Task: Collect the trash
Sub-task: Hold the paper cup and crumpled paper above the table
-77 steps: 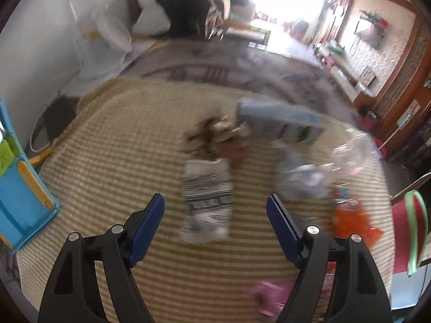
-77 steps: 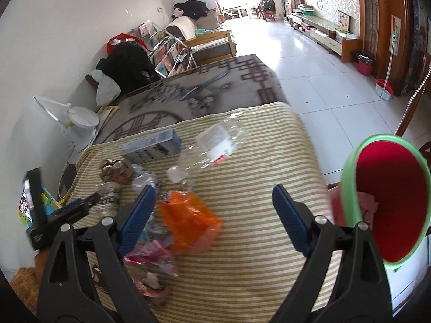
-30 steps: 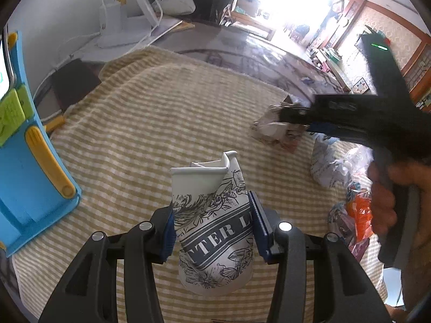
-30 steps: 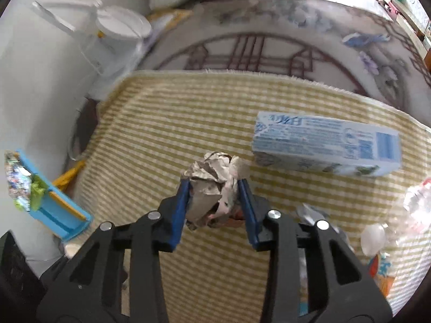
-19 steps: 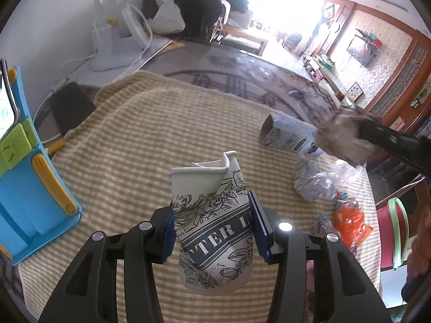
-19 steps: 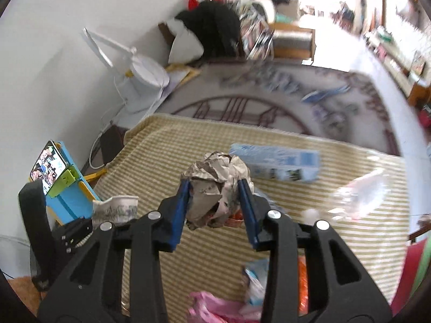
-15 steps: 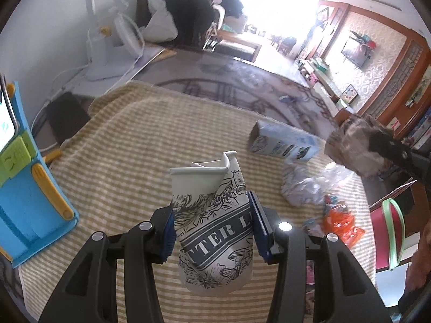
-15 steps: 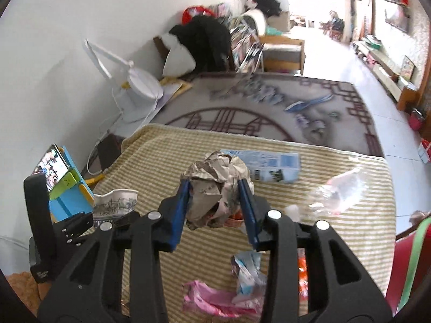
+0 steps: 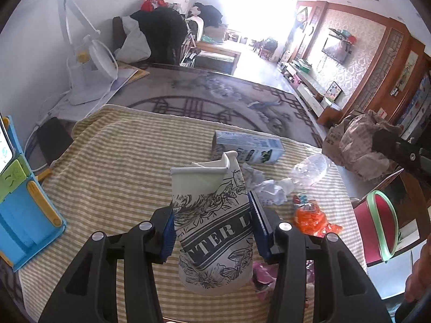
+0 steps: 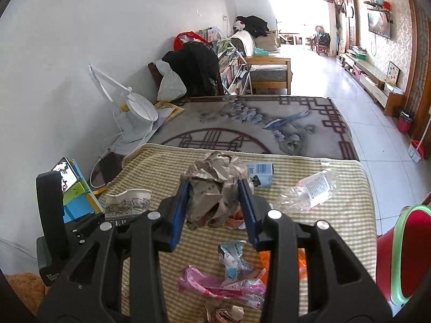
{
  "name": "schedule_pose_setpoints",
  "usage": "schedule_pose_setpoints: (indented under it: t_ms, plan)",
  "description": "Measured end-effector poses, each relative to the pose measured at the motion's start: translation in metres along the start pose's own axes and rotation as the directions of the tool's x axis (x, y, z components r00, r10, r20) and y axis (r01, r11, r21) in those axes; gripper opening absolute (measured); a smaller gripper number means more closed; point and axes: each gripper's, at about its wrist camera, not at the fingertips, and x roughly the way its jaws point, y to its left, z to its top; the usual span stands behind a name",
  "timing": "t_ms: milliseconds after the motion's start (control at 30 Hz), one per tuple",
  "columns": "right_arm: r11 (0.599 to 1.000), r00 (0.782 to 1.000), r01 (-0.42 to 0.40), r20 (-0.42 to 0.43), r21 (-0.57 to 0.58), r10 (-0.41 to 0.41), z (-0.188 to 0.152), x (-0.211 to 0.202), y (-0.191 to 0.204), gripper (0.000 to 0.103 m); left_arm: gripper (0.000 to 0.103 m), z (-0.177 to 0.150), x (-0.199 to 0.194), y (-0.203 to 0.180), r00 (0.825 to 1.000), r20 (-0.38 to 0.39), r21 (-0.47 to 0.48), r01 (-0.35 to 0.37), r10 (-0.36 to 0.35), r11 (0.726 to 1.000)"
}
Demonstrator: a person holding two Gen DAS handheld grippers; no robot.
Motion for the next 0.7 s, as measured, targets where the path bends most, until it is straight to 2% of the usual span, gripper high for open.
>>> schedule_pose_setpoints:
  t_ms: [367, 700]
  plan:
    - [1.000, 1.000, 0.014, 0.018, 0.020, -0.014, -0.012, -0.020, -0.019, 0.037, 0.045, -0.004, -0.011, -0.027, 1.000, 0.024, 0.025, 0.004, -0.004, 1.000]
    - [1.000, 1.000, 0.009, 0.022, 0.023, -0.009, -0.018, -0.034, -0.052, 0.037, 0.045, -0.015, -0.013, -0.059, 0.999, 0.032, 0.025, -0.026, 0.026, 0.999]
